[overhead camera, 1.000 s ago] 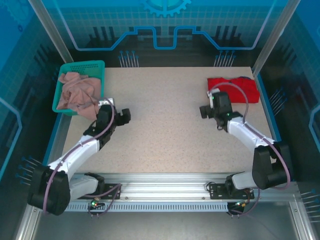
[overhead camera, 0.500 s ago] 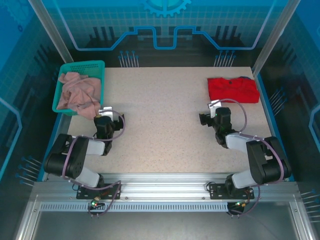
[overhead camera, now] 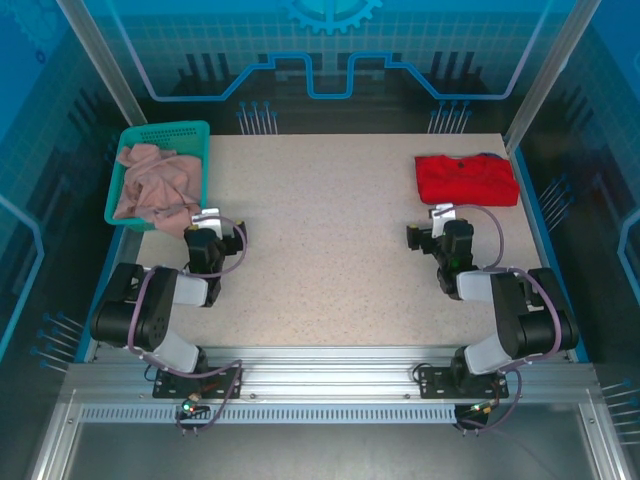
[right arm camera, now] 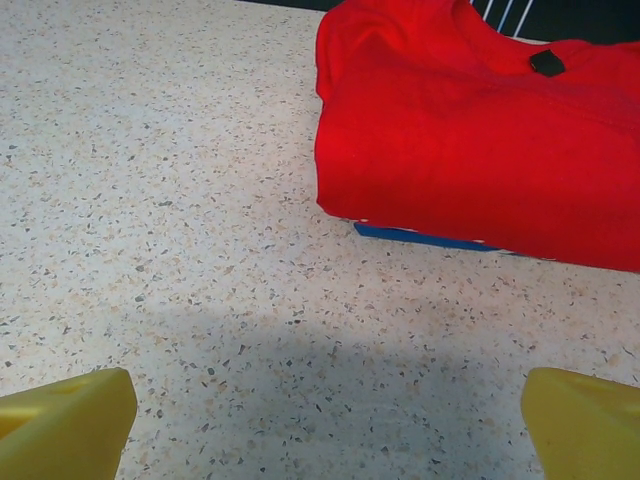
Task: Fold the inside-out t-shirt
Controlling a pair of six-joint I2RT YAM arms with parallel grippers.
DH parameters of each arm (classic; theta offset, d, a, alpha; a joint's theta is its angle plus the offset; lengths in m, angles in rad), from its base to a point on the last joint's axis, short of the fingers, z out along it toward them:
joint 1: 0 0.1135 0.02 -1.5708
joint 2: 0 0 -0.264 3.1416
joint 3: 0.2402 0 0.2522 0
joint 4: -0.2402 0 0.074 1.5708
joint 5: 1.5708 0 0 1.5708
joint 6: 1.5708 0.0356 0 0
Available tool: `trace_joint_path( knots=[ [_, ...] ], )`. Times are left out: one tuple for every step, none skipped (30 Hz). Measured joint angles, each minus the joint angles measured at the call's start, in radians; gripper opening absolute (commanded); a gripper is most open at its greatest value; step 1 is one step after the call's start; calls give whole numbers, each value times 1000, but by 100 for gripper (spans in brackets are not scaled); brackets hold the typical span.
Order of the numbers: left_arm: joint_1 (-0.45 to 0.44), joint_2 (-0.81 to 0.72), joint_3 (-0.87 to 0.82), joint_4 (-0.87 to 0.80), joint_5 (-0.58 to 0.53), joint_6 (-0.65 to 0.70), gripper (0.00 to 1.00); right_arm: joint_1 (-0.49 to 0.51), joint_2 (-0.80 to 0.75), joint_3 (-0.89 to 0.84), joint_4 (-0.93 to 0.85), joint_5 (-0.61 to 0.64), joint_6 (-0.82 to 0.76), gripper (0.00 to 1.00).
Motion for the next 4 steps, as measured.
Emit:
trace_joint_path(
  knots=[
    [0,0,0,1,0,0,99,0,0,0,0,0,0,100],
    [0,0,0,0,0,0,99,0,0,0,0,-1,0,100],
    [0,0,0,0,0,0,99,0,0,0,0,-1,2,100],
    [0,0,0,0,0,0,99,0,0,0,0,-2,3,100]
  ],
)
